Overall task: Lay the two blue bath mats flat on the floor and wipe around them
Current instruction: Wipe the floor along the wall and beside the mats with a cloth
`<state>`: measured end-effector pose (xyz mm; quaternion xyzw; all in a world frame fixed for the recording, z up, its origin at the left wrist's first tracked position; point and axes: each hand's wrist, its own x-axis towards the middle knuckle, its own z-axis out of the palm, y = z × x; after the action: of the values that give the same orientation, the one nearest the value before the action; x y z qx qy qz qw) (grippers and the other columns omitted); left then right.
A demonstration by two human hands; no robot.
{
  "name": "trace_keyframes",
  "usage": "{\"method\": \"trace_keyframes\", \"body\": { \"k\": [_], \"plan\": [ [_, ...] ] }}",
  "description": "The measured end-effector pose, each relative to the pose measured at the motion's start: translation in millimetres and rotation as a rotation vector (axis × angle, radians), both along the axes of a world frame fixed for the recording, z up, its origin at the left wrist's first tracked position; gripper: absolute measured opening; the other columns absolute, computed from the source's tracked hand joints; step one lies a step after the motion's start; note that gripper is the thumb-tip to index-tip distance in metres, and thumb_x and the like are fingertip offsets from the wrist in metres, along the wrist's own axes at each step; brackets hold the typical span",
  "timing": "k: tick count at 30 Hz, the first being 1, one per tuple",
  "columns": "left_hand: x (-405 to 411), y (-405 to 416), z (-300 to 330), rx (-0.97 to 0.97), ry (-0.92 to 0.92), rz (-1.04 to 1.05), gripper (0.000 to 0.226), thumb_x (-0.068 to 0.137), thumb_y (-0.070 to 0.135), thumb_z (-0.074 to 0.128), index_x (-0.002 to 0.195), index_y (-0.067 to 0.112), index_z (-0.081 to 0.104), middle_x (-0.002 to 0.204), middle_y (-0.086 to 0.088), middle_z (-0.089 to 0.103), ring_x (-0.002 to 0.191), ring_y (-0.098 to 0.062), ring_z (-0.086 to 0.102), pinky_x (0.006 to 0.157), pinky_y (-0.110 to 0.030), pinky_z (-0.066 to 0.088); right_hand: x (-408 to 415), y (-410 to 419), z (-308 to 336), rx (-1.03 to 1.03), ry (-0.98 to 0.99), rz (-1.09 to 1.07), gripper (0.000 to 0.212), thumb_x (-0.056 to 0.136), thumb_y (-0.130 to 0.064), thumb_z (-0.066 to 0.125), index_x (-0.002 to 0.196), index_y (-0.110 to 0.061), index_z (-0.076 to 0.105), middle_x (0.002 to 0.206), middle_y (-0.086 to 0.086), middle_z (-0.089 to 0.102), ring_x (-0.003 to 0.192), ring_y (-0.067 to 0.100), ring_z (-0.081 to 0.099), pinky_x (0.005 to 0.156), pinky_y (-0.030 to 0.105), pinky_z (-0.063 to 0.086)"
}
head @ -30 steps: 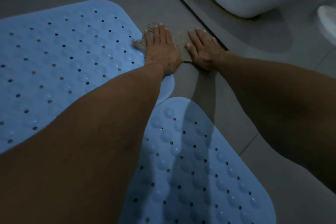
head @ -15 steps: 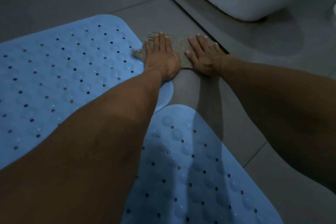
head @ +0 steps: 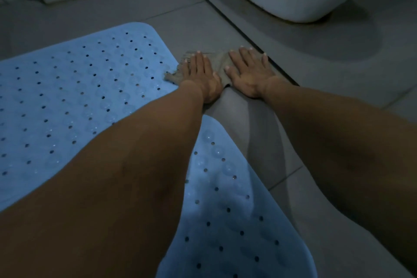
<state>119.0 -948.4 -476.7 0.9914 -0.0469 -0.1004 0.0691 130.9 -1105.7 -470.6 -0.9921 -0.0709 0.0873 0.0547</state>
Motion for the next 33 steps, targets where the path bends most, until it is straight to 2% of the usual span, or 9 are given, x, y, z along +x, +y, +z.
{"method": "trace_keyframes", "body": {
  "k": [10, 15, 20, 26, 33],
  "plan": [
    [-107.6, -60.0, 0.6, -0.023, -0.003, -0.088, 0.065, 0.101, 0.034, 0.014, 0.153, 0.001, -0.005, 0.161, -0.016, -0.013, 0.149, -0.029, -0.013, 0.12, -0.046, -0.011, -119.3, -71.2, -0.6, -0.01, -0.034, -0.013, 0.068, 0.099, -0.06, 0.013, 0.159, -0.03, 0.002, 0.167, 0.001, -0.003, 0.153, 0.019, -0.008, 0.121, 0.044, -0.011],
    [-160.2, -86.1, -1.1, -0.032, -0.025, -0.149, 0.065, 0.101, 0.034, 0.014, 0.152, 0.0, -0.005, 0.161, -0.018, -0.012, 0.149, -0.031, -0.012, 0.12, -0.047, -0.009, -182.7, -98.0, 3.9, -0.002, -0.042, -0.045, 0.077, 0.091, -0.067, 0.002, 0.159, -0.03, 0.002, 0.167, -0.001, -0.003, 0.153, 0.017, -0.008, 0.121, 0.044, -0.011],
    [-210.4, -104.2, 4.2, -0.083, -0.046, -0.21, 0.065, 0.101, 0.034, 0.014, 0.152, -0.002, -0.005, 0.16, -0.021, -0.012, 0.149, -0.034, -0.013, 0.12, -0.048, -0.008, -238.7, -117.5, 5.6, -0.035, -0.041, -0.096, 0.077, 0.091, -0.066, 0.0, 0.159, -0.03, 0.002, 0.167, -0.003, -0.005, 0.152, 0.015, -0.01, 0.122, 0.044, -0.01],
    [-258.0, -114.7, 6.3, -0.124, -0.037, -0.33, 0.065, 0.101, 0.034, 0.015, 0.151, -0.001, -0.007, 0.16, -0.021, -0.015, 0.148, -0.033, -0.015, 0.12, -0.049, -0.007, -309.1, -127.3, 3.3, -0.052, -0.024, -0.233, 0.075, 0.092, -0.065, 0.0, 0.158, -0.03, -0.003, 0.166, -0.002, -0.01, 0.151, 0.014, -0.014, 0.12, 0.04, -0.013],
    [-299.6, -115.7, 7.7, -0.07, -0.039, -0.587, 0.066, 0.101, 0.036, 0.012, 0.151, -0.002, -0.009, 0.159, -0.021, -0.016, 0.148, -0.034, -0.016, 0.12, -0.049, -0.009, -397.2, -113.3, 0.6, -0.004, 0.001, -0.464, 0.071, 0.094, -0.066, 0.0, 0.155, -0.033, -0.016, 0.164, -0.002, -0.019, 0.149, 0.013, -0.021, 0.12, 0.039, -0.013]
  ]
}}
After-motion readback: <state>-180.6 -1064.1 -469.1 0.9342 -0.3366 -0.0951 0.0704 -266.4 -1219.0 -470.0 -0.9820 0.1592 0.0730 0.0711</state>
